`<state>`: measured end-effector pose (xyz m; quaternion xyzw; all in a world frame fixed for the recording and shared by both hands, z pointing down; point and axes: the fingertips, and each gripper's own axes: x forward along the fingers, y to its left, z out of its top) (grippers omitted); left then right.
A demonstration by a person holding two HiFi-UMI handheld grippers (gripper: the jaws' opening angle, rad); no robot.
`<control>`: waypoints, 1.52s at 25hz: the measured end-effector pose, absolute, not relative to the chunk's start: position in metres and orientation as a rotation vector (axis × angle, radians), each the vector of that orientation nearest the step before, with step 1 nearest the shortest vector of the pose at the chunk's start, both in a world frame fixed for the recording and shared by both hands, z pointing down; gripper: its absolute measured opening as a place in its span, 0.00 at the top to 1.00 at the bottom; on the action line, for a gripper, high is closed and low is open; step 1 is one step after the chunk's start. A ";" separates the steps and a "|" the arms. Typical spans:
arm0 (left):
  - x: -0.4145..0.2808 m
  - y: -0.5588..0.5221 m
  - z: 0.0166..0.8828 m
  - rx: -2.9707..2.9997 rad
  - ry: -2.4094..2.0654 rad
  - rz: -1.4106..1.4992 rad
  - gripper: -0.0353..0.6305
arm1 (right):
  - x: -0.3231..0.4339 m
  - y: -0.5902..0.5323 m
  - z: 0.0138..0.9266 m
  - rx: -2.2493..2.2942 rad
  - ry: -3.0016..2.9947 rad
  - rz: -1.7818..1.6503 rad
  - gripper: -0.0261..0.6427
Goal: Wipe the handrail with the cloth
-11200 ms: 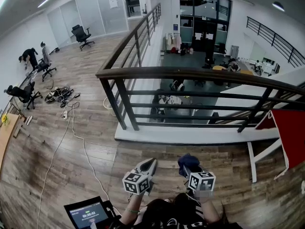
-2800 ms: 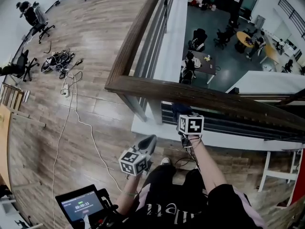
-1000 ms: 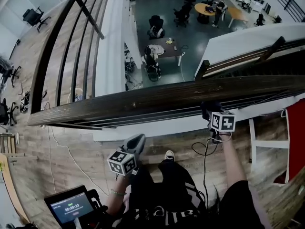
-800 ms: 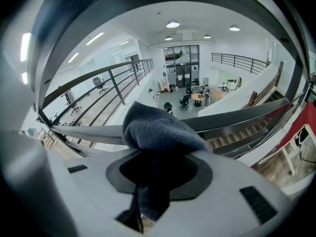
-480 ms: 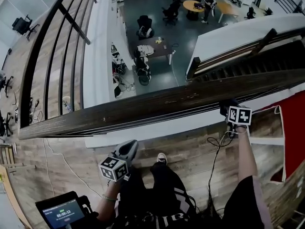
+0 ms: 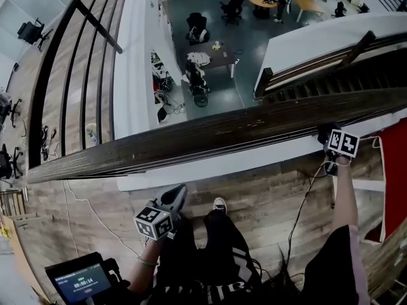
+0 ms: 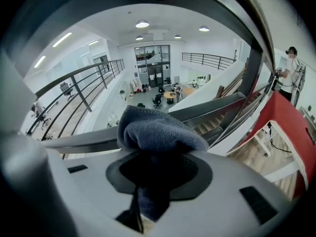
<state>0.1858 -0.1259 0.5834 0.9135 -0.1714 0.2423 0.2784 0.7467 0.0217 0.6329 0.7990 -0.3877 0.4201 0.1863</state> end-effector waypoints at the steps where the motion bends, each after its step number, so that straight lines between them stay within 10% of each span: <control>1: 0.188 -0.125 0.586 2.453 -0.457 0.652 0.94 | 0.748 0.023 0.634 2.259 -1.091 1.184 0.80; 20: 0.103 -0.132 0.628 2.406 -0.619 0.510 0.94 | 0.478 -0.041 0.719 2.052 -1.415 1.292 0.80; 38: -0.217 -0.182 0.663 2.275 -0.814 0.434 0.94 | 0.023 -0.247 0.729 1.590 -1.767 1.211 0.80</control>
